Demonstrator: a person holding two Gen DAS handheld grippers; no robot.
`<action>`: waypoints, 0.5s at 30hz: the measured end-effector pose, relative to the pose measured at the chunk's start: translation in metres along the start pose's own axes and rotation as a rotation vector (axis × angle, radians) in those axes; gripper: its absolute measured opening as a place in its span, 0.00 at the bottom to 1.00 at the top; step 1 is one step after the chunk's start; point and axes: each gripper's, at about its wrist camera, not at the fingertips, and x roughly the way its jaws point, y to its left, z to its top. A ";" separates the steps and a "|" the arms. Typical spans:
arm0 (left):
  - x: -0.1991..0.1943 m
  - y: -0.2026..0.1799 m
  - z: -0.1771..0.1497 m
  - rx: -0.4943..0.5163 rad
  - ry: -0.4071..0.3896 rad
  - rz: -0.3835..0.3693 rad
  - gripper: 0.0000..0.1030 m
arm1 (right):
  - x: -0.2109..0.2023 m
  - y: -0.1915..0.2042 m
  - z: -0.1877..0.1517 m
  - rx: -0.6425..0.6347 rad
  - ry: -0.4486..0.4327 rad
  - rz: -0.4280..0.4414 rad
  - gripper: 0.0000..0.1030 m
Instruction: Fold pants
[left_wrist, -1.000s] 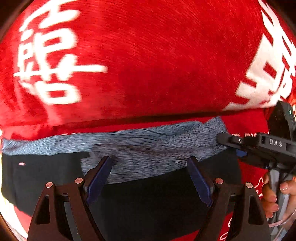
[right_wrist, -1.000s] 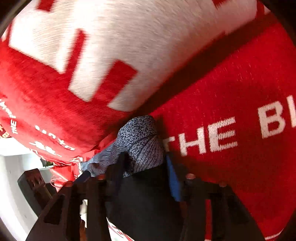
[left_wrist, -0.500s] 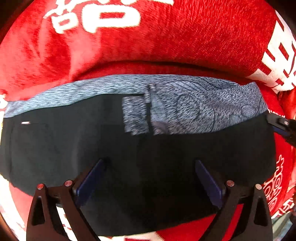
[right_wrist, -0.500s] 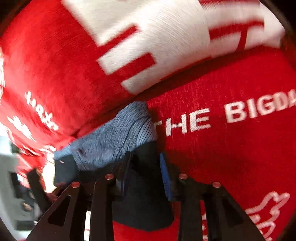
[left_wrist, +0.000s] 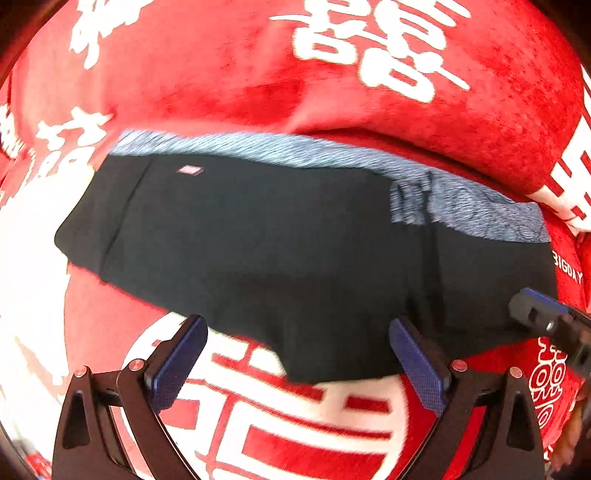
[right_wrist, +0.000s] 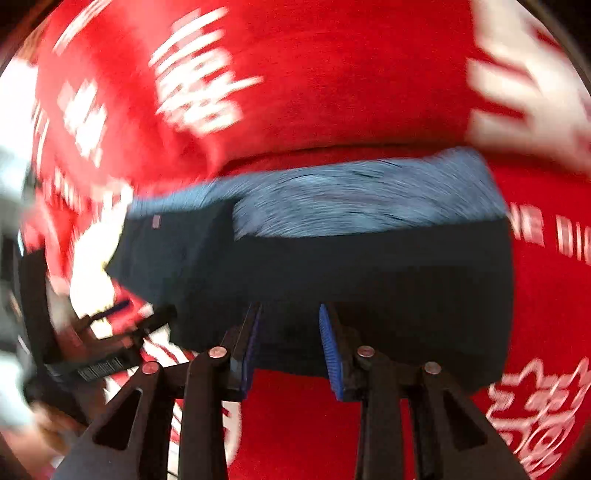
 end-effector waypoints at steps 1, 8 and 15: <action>-0.001 0.008 -0.007 -0.015 0.004 0.003 0.97 | 0.003 0.015 -0.001 -0.071 0.000 -0.020 0.49; 0.014 0.032 -0.016 -0.068 0.042 -0.005 0.97 | 0.042 0.067 -0.002 -0.357 0.051 -0.179 0.33; 0.019 0.051 -0.019 -0.069 0.042 -0.031 0.97 | 0.050 0.084 -0.006 -0.348 0.096 -0.180 0.15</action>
